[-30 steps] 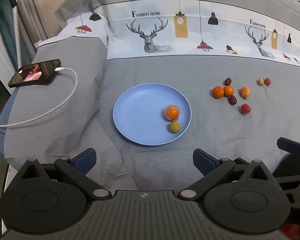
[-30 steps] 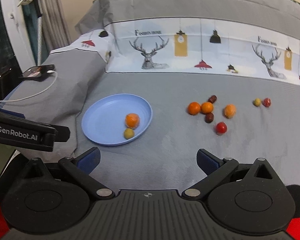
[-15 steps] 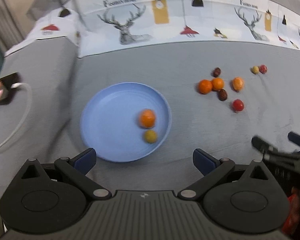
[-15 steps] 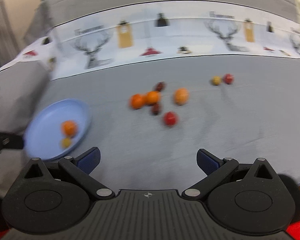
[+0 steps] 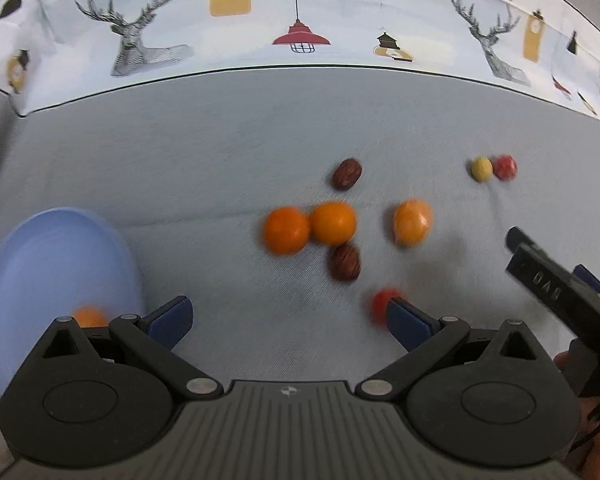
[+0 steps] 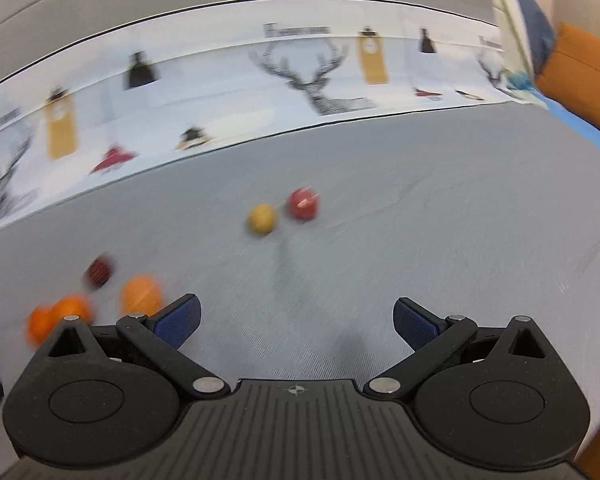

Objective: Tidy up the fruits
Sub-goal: 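Grasp a red date with left tool while right tool grasps wrapped red fruit, then carry the date and red fruit to the blue plate and release both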

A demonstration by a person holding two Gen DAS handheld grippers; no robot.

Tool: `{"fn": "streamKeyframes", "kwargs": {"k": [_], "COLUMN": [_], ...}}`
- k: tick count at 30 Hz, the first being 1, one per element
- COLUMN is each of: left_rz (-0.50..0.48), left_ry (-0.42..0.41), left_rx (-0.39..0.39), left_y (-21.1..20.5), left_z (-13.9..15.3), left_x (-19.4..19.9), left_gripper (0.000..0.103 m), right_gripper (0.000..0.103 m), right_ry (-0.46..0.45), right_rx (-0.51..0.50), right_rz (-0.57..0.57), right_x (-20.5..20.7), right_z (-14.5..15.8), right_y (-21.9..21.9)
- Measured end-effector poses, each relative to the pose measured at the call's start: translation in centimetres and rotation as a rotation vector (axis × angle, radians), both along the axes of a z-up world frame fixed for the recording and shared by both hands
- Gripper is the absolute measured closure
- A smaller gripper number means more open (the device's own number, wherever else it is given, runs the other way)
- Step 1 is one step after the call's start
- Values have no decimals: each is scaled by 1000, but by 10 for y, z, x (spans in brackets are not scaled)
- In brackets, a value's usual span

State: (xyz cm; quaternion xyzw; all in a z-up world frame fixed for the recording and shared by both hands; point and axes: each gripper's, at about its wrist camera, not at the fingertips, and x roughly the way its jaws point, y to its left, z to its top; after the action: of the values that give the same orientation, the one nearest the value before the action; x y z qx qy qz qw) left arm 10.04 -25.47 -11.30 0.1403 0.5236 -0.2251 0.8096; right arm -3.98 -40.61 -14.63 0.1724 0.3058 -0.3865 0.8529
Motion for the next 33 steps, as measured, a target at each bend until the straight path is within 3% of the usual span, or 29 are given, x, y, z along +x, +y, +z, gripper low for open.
{"fn": "streamKeyframes", "kwargs": {"k": [8,15,16,17,19,20,21,24,28,33], "left_rz": [15,43,49,51,40,34,19,7,-18,-25], "left_ry": [35,30,34,39,49,36,28,58,46,26], "left_rx": [55,88,81,76,73,71,62,34,34,32], "left_y": [-39,-49,-50,-51,-52,-52,-52,-47,-29,14], "left_z": [-34,-50,-51,-51,-51,-50,-47,-43,-31,-2], "left_x": [22,35,37,37,37,35,32,28,16,1], "left_gripper": [1,1,7,20,44,69,79,81,81,81], "right_gripper": [2,2,2,2,16,53,75,74,74,74], "right_ry": [56,42,43,44,28,26,47,25,23,-34], "right_rx": [-6,-64,-76,-82,-98,-112,-133,-108,-154,-192], "right_rz": [-17,16,19,22,36,48,57,41,-83,-145], "right_x": [47,66,69,70,72,71,71,62,44,10], "right_z": [-43,-51,-52,-51,-50,-47,-44,-41,-32,1], "right_y": [-72,-81,-82,-84,-86,-85,-84,-85,-91,-75]}}
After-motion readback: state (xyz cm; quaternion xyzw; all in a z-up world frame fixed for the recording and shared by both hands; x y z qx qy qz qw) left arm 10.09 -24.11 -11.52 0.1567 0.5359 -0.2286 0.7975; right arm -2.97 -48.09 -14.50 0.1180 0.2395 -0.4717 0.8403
